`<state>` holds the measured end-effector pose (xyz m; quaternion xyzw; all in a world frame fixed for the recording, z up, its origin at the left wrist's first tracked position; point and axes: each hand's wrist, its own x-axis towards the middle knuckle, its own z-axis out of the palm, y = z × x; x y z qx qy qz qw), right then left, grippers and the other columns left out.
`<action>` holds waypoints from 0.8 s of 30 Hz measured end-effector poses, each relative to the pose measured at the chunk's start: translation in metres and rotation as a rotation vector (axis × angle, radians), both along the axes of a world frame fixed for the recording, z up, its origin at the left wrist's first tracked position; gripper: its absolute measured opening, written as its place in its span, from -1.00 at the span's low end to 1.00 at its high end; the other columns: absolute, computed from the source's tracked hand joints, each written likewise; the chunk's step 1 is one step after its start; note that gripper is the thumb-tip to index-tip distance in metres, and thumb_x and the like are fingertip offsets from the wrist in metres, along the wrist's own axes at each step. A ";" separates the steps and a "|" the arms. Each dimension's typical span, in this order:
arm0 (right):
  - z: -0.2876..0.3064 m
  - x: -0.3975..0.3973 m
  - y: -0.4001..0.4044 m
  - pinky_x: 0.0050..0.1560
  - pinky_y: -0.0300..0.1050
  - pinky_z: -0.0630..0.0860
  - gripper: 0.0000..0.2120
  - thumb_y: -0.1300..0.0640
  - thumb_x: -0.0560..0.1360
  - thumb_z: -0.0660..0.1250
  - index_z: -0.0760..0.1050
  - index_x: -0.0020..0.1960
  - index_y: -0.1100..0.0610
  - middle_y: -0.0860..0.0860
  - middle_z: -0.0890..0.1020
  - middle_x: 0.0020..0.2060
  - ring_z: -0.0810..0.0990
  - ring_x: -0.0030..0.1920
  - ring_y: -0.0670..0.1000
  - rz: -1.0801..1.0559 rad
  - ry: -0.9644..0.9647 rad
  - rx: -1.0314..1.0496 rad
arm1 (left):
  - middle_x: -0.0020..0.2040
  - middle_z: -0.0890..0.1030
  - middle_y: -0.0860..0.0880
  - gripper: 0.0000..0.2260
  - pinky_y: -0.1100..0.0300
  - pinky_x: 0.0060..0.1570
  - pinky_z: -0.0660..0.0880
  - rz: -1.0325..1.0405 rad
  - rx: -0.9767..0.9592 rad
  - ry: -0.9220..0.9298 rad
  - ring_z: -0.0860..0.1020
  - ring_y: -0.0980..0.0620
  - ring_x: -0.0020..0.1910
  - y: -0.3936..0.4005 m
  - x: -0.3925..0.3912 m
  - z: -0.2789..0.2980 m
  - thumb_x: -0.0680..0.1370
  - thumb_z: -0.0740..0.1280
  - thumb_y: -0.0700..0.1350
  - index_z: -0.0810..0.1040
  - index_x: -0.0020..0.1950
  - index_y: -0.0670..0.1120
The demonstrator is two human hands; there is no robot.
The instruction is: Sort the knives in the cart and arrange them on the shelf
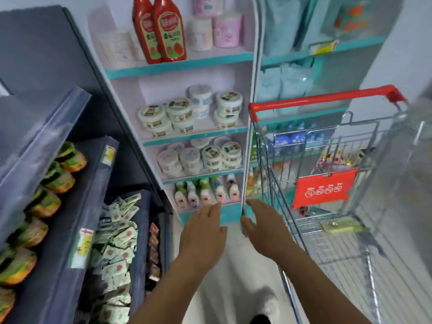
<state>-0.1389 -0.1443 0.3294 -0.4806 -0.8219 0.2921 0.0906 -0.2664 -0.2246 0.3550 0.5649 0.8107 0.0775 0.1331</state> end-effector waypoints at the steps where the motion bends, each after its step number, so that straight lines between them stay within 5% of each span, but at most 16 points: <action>1: -0.006 0.013 0.006 0.35 -0.10 0.26 -0.53 0.00 0.57 0.19 0.28 0.44 0.12 0.05 0.40 0.38 0.37 0.36 0.08 -0.038 -0.006 -0.009 | 0.48 0.24 0.01 -0.52 0.12 0.34 0.22 -0.036 -0.025 -0.001 0.27 -0.03 0.40 0.011 0.010 -0.007 0.63 0.12 0.02 0.11 0.52 -0.02; 14: -0.074 0.157 0.105 0.36 -0.12 0.24 -0.56 0.06 0.59 0.21 0.29 0.44 0.13 0.05 0.40 0.39 0.33 0.39 0.06 -0.534 0.064 -0.154 | 0.42 0.30 0.01 -0.53 0.15 0.29 0.27 -0.548 -0.061 -0.054 0.29 0.02 0.36 0.181 0.143 -0.045 0.63 0.09 0.00 0.10 0.53 -0.01; 24: -0.139 0.224 0.146 0.31 0.00 0.38 -0.56 0.01 0.58 0.18 0.28 0.44 0.07 0.08 0.42 0.35 0.38 0.35 0.10 -0.871 0.078 -0.348 | 0.42 0.33 -0.06 -0.48 0.10 0.32 0.27 -0.762 -0.276 -0.054 0.32 -0.05 0.37 0.268 0.217 -0.125 0.61 0.18 -0.02 0.10 0.53 -0.07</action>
